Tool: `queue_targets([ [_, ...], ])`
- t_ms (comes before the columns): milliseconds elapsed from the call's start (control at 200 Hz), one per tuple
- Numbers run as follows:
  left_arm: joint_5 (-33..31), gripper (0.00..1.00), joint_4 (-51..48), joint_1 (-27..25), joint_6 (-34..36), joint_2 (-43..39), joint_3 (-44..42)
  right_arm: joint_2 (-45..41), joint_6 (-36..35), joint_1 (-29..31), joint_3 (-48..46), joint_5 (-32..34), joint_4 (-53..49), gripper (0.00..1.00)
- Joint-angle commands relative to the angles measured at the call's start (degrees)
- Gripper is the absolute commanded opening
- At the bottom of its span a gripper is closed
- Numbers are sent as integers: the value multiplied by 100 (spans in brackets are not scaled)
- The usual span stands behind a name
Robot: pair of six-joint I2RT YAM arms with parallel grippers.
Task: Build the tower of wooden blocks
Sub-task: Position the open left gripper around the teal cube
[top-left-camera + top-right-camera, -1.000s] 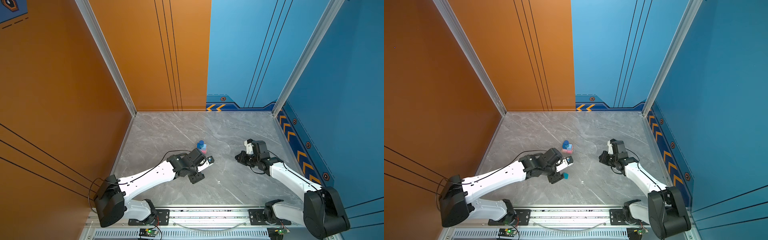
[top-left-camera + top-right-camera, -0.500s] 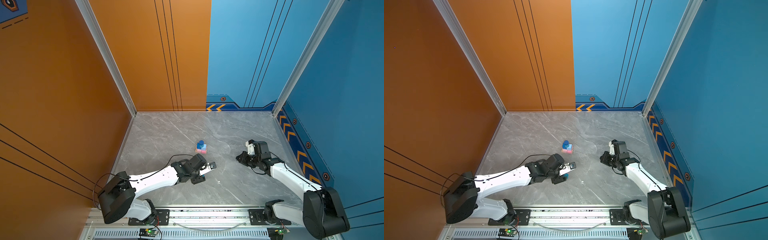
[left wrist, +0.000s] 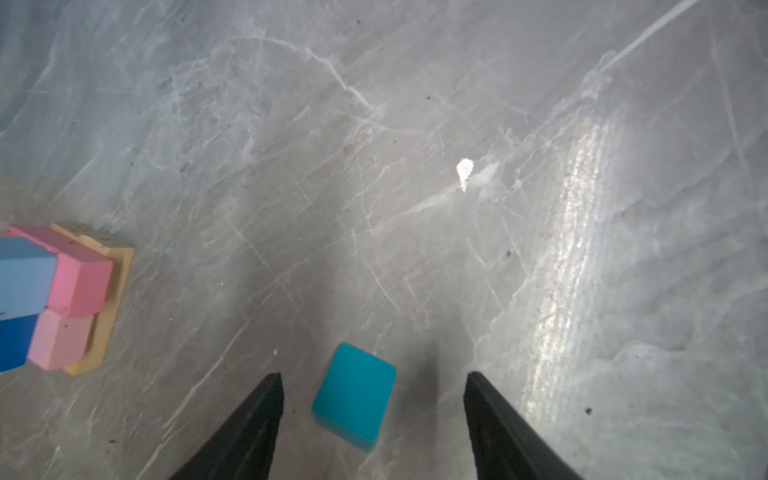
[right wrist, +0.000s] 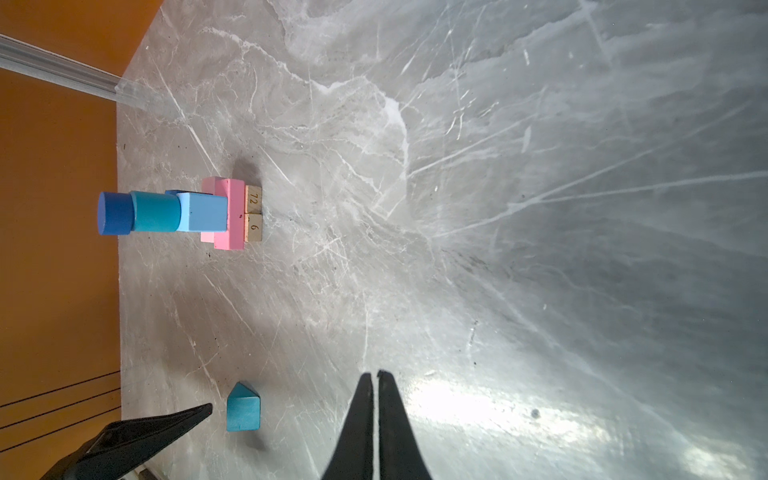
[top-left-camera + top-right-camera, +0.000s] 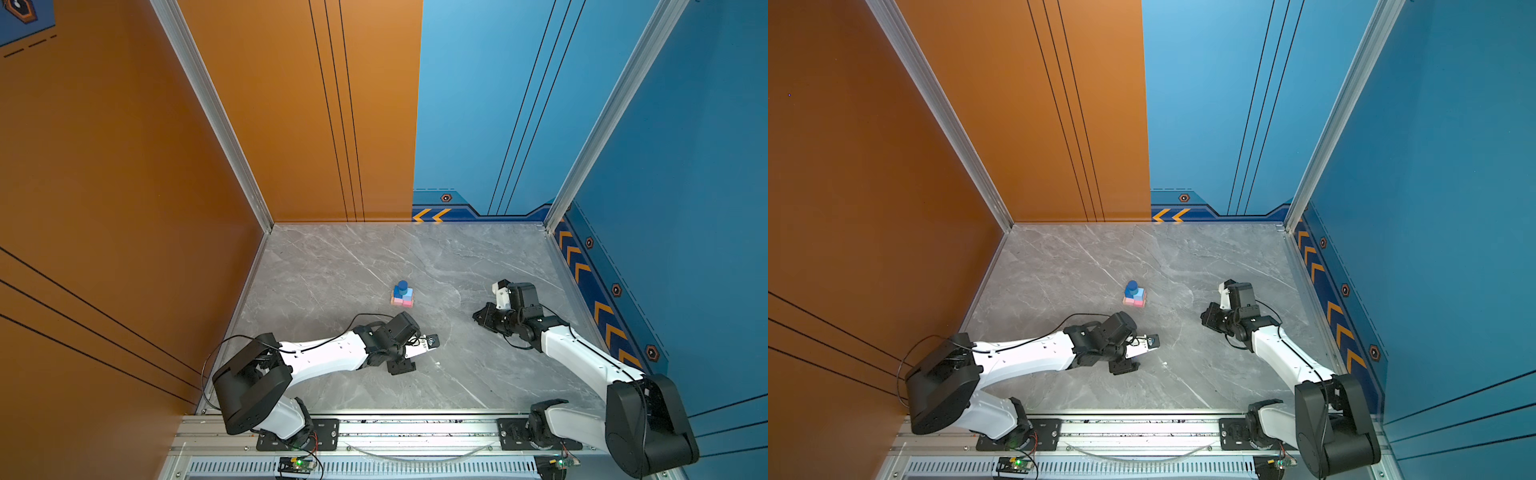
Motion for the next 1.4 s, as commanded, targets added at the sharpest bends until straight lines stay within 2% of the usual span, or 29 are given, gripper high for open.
queue_targets([
  [0,322,71,-37,-48,85,148,70,2,-140,-44,-60,-115,25,8],
  [170,376,71,25,29,94,307,101,29,-146,-56,-63,-127,35,8],
  [421,844,71,90,397,-31,580,260,-1,-148,-74,-83,-152,30,8],
  [626,1224,70,-238,601,-100,870,558,-34,-165,-123,-96,-178,1,8],
  [851,1434,70,-517,634,-304,762,642,-91,-165,-146,-119,-194,-8,9],
  [931,1355,70,-824,632,-314,759,787,-88,-155,-149,-124,-203,1,9],
  [1036,745,68,-1558,615,-124,831,1031,-84,-147,-146,-128,-220,27,8],
  [1392,704,68,-1675,717,-69,1016,1094,-68,-142,-149,-134,-247,62,9],
])
